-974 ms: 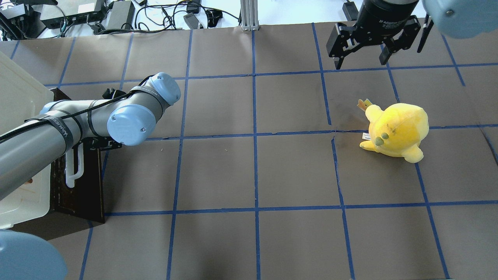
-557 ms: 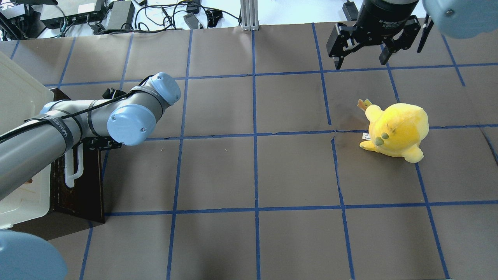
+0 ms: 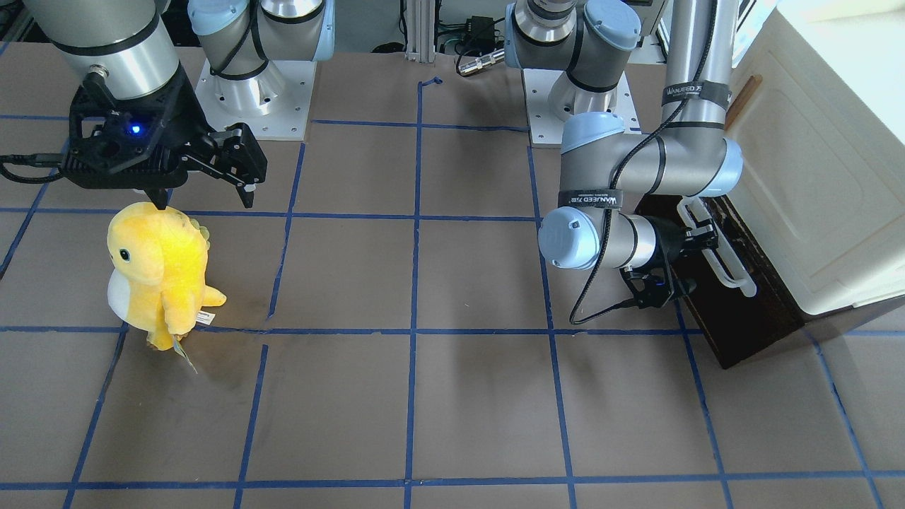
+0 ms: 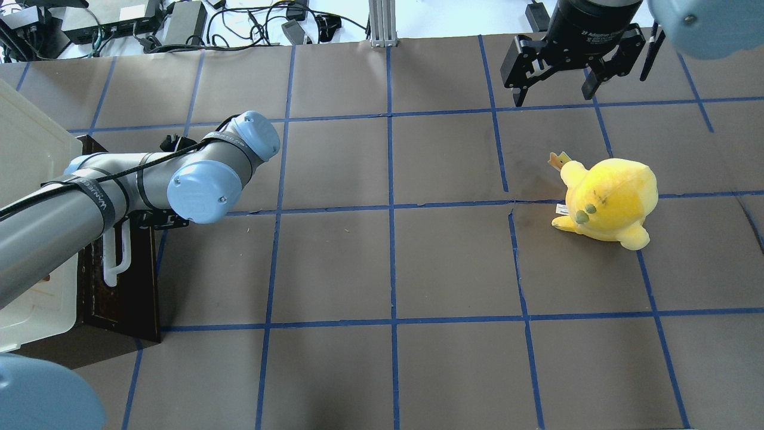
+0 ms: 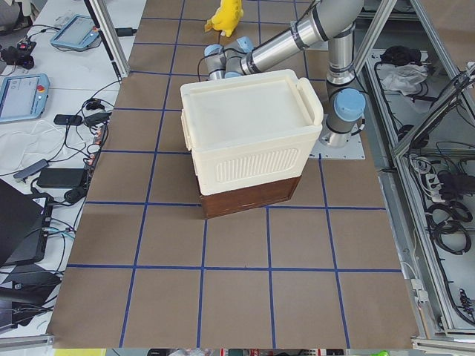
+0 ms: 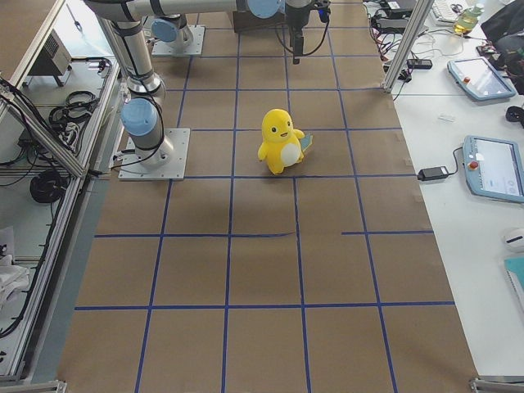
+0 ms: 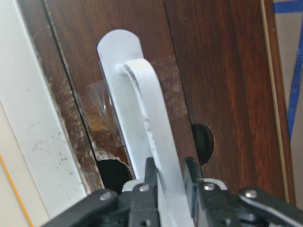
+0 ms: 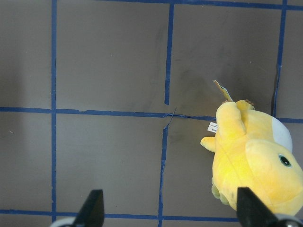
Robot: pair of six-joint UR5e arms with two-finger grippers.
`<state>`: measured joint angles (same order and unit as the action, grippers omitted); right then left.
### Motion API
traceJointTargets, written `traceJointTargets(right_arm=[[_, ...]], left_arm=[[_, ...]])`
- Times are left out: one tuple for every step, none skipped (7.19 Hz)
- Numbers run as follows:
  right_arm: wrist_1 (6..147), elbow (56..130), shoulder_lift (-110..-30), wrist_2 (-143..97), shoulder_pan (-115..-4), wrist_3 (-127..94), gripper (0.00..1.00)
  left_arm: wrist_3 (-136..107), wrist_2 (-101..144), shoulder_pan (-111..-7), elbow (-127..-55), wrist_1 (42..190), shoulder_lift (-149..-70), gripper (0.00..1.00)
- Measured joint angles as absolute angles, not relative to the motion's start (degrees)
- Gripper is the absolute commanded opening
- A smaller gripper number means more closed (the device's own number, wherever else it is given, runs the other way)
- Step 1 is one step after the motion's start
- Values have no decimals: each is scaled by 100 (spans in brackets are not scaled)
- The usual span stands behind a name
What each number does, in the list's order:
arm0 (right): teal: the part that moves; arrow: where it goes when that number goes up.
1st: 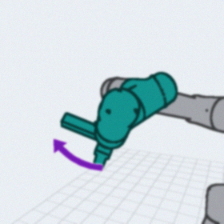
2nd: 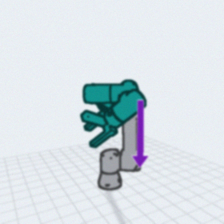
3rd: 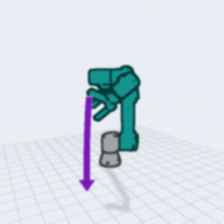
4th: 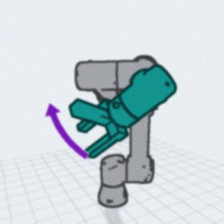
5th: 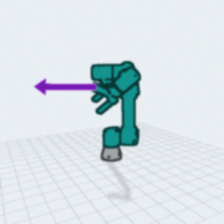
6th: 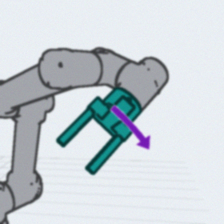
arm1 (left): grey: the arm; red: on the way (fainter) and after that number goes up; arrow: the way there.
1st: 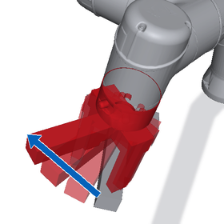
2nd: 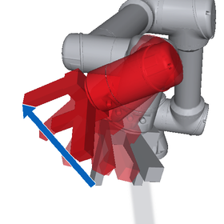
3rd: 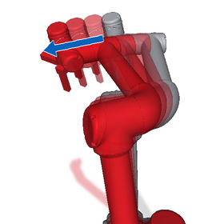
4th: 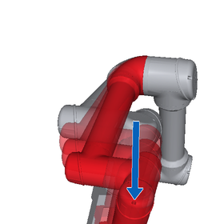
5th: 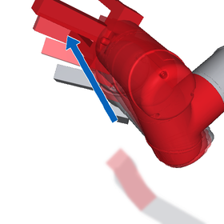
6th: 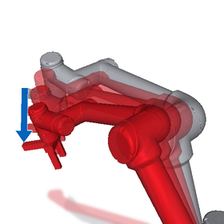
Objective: Pull drawer sideways
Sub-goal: 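Pull the drawer outward by its handle with the left gripper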
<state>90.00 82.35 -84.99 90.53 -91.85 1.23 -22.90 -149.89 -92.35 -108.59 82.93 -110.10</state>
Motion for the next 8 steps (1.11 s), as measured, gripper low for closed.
traceJointTargets(right_arm=[[9000, 8235, -8499, 9053, -9185, 123, 100], [9000, 8235, -8499, 9053, -9184, 125, 100], [9000, 8235, -8499, 9053, -9185, 127, 100], [9000, 8235, -8499, 9053, -9185, 125, 100], [9000, 8235, -8499, 9053, -9185, 124, 100], [9000, 8235, -8499, 9053, -9184, 123, 100], [9000, 8235, -8499, 9053, -9184, 123, 100], [9000, 8235, -8499, 9053, -9184, 123, 100]], left_arm=[[-2285, -14969, -9267, -10824, 8288, -11014, 29], [-2288, -14953, -9320, -10804, 8282, -11018, 29], [-2299, -14932, -9379, -10797, 8280, -11019, 29], [-2306, -14922, -9435, -10792, 8277, -11021, 29], [-2312, -14915, -9514, -10788, 8273, -11021, 29], [-2316, -14901, -9604, -10786, 8262, -11024, 29], [-2317, -14832, -9701, -10771, 8237, -11027, 29], [-2314, -14715, -9786, -10737, 8220, -11032, 29]])
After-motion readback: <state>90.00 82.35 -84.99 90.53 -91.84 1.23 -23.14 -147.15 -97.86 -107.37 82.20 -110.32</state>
